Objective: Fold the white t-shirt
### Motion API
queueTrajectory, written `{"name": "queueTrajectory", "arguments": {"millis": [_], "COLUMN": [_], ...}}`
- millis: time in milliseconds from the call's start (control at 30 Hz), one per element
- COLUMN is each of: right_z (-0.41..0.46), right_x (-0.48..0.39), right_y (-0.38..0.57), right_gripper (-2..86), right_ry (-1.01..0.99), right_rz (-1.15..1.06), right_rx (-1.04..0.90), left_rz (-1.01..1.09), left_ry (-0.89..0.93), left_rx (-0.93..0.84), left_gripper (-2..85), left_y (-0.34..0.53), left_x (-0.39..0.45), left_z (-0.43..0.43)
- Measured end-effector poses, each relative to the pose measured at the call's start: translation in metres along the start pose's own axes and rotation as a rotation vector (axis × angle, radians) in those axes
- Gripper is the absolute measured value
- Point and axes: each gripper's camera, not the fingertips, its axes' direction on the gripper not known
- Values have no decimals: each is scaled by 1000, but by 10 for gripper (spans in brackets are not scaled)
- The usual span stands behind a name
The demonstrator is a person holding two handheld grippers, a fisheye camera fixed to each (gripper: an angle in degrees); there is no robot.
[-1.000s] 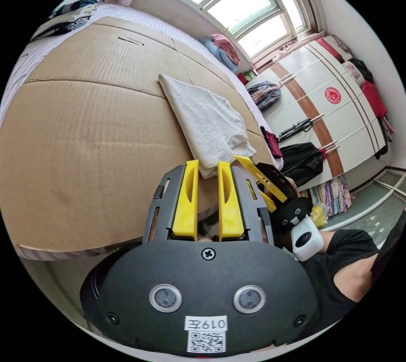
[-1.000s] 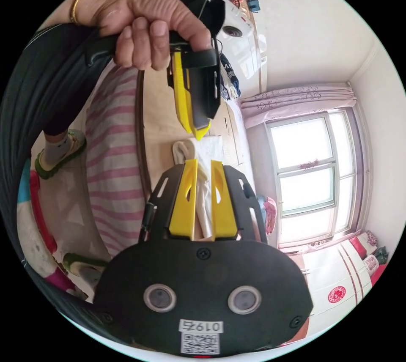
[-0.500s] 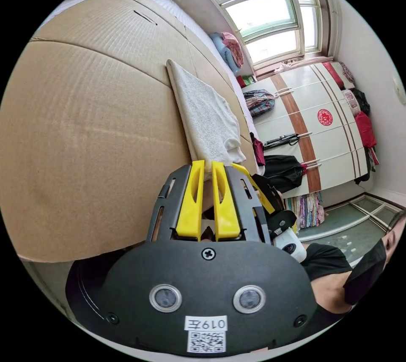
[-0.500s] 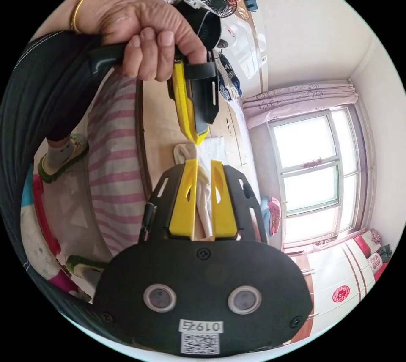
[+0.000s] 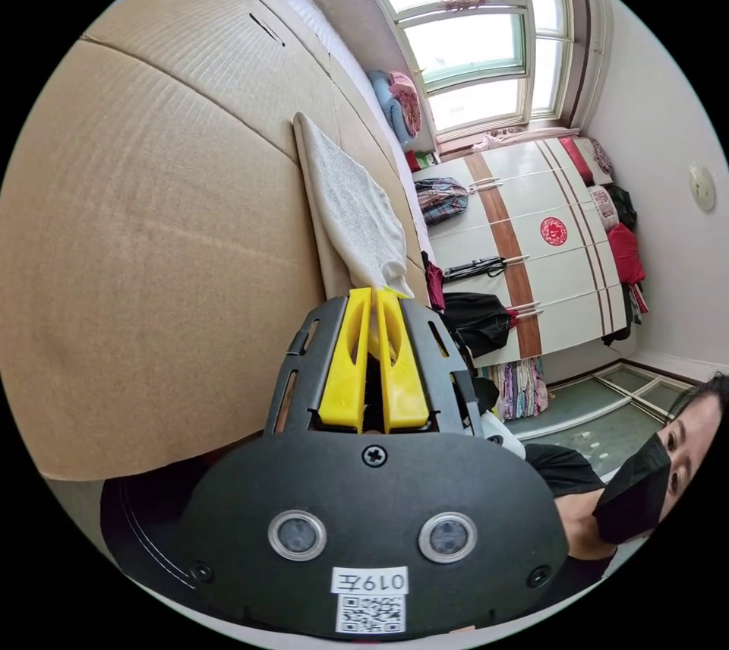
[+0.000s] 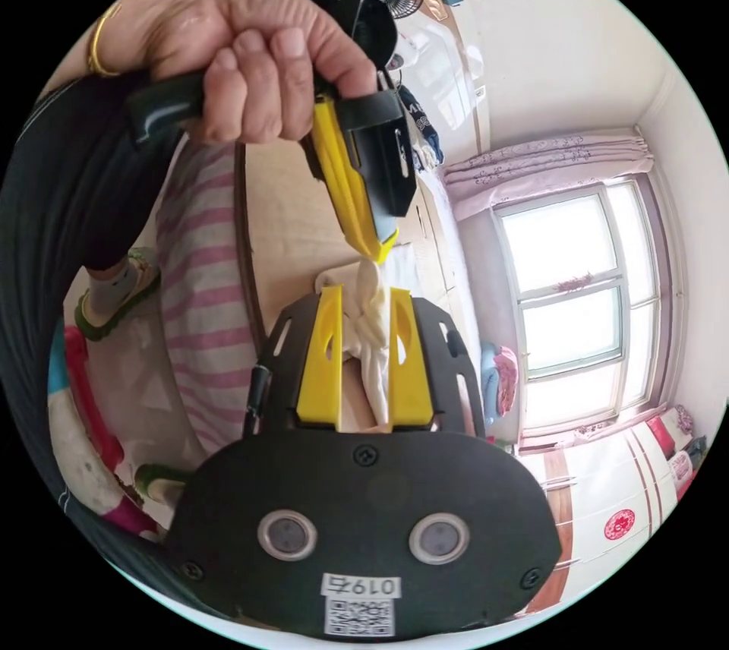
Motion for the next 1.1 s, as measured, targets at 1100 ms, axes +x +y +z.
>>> {"name": "queueTrajectory", "arguments": {"millis": [1100], "right_z": [9], "right_x": [-47], "right_y": [-45], "right_gripper": [-6], "right_ry": [118], "right_rz": [-218], "right_rx": [-97], "left_rz": [26], "left_ry": [-131], "left_rx": [-58], "left_gripper": [13], "left_y": [-8], "left_x": [-1], "left_z": [10]}}
